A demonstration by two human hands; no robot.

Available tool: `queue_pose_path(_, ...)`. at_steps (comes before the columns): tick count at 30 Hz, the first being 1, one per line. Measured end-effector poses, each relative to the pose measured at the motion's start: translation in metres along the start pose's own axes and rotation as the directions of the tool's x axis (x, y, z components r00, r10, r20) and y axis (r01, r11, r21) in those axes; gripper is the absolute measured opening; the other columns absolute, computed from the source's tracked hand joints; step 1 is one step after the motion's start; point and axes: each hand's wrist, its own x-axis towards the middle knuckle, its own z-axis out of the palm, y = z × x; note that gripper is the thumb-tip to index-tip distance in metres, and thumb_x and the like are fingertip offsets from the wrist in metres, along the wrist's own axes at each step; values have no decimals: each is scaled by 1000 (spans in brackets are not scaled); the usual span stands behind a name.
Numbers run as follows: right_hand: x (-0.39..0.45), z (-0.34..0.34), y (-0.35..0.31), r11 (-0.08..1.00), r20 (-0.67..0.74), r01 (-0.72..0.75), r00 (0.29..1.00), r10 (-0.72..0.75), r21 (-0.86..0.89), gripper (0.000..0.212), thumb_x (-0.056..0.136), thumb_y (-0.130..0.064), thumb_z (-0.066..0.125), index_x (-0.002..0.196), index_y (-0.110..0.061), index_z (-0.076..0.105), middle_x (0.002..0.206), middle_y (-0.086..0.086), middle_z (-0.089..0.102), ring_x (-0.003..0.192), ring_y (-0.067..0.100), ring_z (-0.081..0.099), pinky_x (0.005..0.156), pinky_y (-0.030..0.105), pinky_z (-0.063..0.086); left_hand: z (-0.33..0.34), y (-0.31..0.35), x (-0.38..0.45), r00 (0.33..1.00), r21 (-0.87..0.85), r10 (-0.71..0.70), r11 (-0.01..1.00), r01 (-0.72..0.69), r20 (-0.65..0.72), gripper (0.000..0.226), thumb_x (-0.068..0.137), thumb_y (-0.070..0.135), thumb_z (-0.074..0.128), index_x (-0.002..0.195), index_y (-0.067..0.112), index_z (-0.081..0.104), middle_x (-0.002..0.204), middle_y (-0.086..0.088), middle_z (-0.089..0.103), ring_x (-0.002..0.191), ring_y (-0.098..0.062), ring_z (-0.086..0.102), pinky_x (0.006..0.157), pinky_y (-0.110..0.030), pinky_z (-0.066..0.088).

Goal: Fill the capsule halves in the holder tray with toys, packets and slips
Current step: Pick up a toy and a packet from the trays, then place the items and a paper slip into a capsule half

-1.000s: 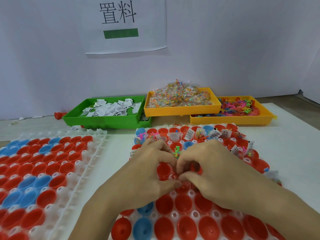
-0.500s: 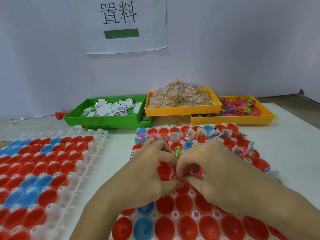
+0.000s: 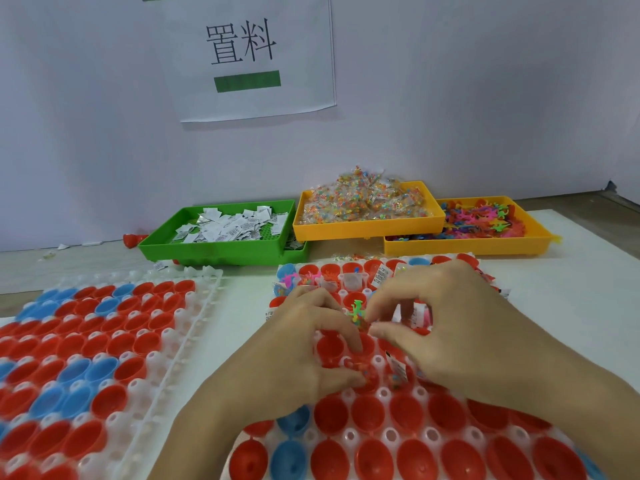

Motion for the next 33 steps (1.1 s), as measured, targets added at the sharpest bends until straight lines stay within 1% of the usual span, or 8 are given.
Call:
queue_pose_path(2, -16, 2, 18, 971, -51, -233, 971, 235, 49, 12, 83, -27, 78, 77, -35, 73, 75, -21, 68, 79, 4, 61, 68, 10, 41, -8, 1, -3, 999, -44, -33, 998, 33, 15, 26, 65, 47, 87, 85, 41, 72, 99, 18, 55, 108, 3, 46, 88, -9, 32)
queue_pose_path(6, -21, 6, 40, 973, -191, -226, 954, 231, 49, 10, 85, -26, 75, 78, -33, 74, 76, -19, 69, 78, 5, 62, 68, 15, 46, -33, -3, 0, 970, -124, -170, 981, 150, -172, 23, 67, 56, 75, 82, 38, 74, 91, 19, 65, 89, -3, 57, 73, -8, 39)
queue_pose_path(11, -24, 4, 50, 950, -235, -274, 924, 303, 149, 14, 86, -19, 75, 83, -33, 76, 74, -20, 69, 80, 1, 64, 72, 13, 49, -70, -47, 58, 774, -42, -391, 903, 428, -499, 9, 86, 19, 72, 78, 22, 72, 77, 7, 71, 65, -5, 61, 56, -18, 41)
queue_pose_path(14, -24, 3, 54, 944, -244, -291, 915, 322, 155, 14, 87, -20, 74, 83, -34, 75, 75, -22, 69, 80, 0, 65, 73, 16, 51, -81, -82, 94, 686, 6, -496, 808, 589, -532, 11, 85, 12, 69, 95, 10, 73, 90, -8, 71, 75, -20, 65, 68, -28, 52)
queue_pose_path(17, -24, 2, 55, 940, -245, -299, 911, 332, 165, 14, 88, -23, 73, 85, -36, 75, 76, -22, 69, 81, 0, 65, 74, 17, 52, -81, -111, 119, 707, 160, -525, 738, 655, -474, 7, 83, 3, 66, 87, 10, 67, 84, -14, 64, 85, -33, 67, 78, -41, 55)
queue_pose_path(22, -26, 2, 62, 935, -220, -316, 912, 346, 158, 10, 90, -26, 70, 89, -35, 75, 78, -23, 69, 82, -3, 64, 75, 11, 49, -81, -133, 141, 730, 376, -566, 626, 683, -384, 28, 81, 10, 69, 66, 7, 47, 66, -8, 52, 64, -26, 53, 58, -33, 45)
queue_pose_path(27, -26, 0, 62, 932, -222, -321, 909, 353, 171, 11, 90, -27, 69, 89, -36, 74, 78, -25, 68, 84, -6, 63, 73, 8, 48, -84, -141, 147, 723, 355, -549, 634, 687, -418, 6, 89, 2, 52, 83, 1, 54, 83, -15, 59, 75, -32, 59, 65, -38, 51)
queue_pose_path(33, -25, 1, 60, 930, -207, -333, 910, 360, 153, 12, 90, -24, 70, 89, -35, 75, 77, -21, 68, 85, -5, 62, 72, 8, 48, -88, -143, 146, 732, 222, -497, 735, 641, -467, 33, 97, 6, 46, 65, 2, 51, 71, -17, 57, 55, -24, 45, 61, -43, 52)
